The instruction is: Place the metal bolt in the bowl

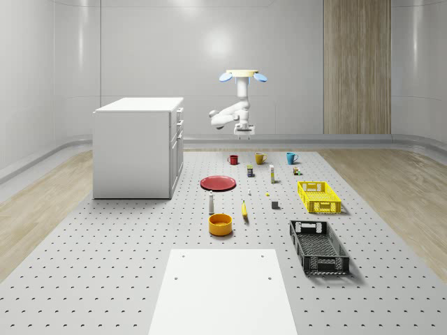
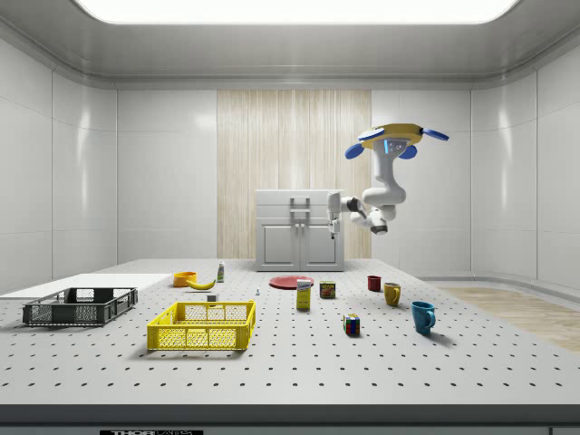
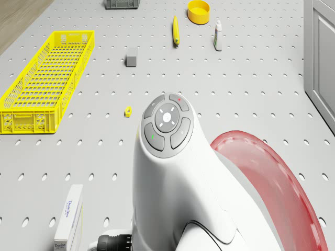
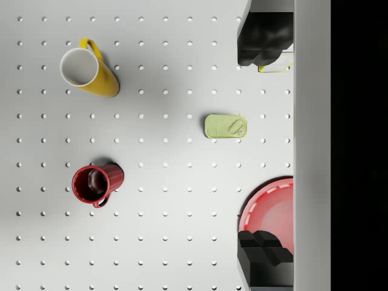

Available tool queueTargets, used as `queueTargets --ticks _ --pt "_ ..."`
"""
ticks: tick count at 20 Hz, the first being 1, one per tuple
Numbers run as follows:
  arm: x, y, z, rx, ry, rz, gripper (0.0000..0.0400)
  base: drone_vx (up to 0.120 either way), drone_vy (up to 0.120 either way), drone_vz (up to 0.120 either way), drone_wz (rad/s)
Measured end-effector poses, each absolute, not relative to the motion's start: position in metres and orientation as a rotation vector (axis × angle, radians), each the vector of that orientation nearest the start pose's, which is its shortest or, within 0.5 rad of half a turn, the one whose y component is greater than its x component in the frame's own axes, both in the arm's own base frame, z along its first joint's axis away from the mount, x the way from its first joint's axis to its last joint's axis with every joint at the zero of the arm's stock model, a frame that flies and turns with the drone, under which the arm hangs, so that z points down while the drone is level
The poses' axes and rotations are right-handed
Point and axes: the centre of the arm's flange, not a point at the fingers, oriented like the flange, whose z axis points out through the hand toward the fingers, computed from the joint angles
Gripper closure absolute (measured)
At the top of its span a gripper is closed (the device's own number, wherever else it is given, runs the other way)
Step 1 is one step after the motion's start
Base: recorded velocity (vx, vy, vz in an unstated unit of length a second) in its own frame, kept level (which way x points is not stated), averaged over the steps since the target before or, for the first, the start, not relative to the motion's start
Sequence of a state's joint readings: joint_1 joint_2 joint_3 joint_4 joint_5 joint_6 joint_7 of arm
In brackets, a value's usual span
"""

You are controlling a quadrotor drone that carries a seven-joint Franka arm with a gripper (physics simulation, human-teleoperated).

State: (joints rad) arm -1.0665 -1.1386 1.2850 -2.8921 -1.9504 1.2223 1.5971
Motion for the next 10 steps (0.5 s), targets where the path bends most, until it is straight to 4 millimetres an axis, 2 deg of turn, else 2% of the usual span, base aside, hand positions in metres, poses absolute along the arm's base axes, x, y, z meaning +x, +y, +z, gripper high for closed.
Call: queueTargets --ticks 6,8,10 --pt "0.3068 -0.0001 0.4908 0.001 -0.002 0.784 0.0000 0.120 0.000 -0.120 0.000" --pt "0.3068 -0.0001 0.4908 0.001 -0.002 0.784 0.0000 0.120 0.000 0.000 0.000" --pt "0.3068 -0.0002 0.4908 0.001 -0.002 0.784 0.0000 0.120 0.000 -0.120 0.000"
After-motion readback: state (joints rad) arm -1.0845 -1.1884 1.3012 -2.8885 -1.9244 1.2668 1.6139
